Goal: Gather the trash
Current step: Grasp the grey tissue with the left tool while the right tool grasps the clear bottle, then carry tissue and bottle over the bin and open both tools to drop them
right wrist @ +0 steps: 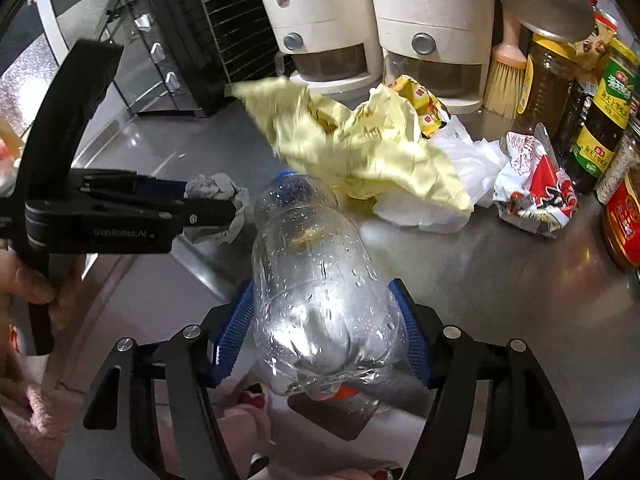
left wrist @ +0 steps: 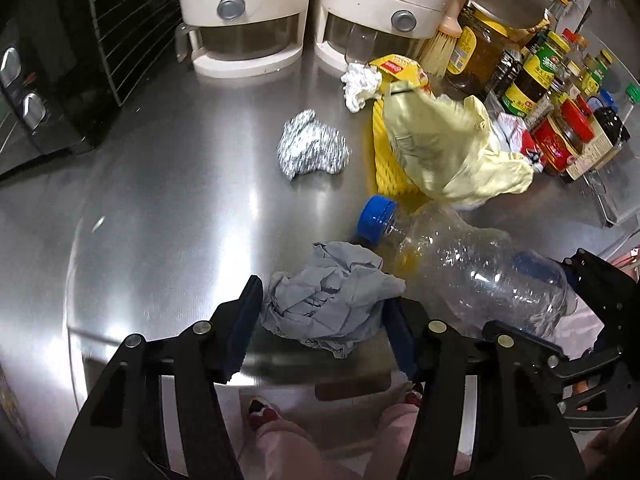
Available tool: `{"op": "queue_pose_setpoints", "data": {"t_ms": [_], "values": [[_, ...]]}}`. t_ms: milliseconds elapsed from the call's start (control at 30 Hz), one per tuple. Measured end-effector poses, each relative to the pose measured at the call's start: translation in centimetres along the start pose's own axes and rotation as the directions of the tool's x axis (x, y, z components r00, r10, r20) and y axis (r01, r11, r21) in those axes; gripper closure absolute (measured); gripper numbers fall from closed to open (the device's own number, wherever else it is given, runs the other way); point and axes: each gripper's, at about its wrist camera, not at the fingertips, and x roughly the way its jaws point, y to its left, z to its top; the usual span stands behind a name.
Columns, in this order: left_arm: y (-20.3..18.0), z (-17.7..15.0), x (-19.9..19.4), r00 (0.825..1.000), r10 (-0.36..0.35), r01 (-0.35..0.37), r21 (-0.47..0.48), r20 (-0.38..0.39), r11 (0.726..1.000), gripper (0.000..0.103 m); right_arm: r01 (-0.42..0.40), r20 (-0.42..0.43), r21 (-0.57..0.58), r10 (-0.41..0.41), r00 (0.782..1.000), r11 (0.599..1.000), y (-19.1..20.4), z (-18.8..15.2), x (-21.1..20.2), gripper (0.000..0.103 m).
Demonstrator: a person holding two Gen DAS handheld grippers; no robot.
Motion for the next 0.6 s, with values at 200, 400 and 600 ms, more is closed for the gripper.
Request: {"op": "queue_pose_setpoints", "data": {"t_ms": [200, 400, 600], "values": [[0.0, -2.4, -1.6, 1.0, -0.002, 0.002, -0.003, 0.002, 1.0, 0.048, -0.002, 0.035, 0.021, 0.001, 0.999, 1.0, 1.5, -1.3, -1.9, 0.036], [-0.6, -4.3, -2.5, 1.0, -0.007, 0.007, 0.006, 0.005, 1.0, 0.047, -0.004, 0.061, 0.024, 0.002, 0.998, 1.0, 2.3, -2.6, -4.0, 0.037], [-1.5, -5.4, -2.9, 1.0, -0.022, 0.022, 0.021, 0.006, 1.0, 0.047, 0.004, 0.08, 0.055, -0.008, 0.997, 0.999, 2.4, -3.6, -5.7, 0.038]]}}
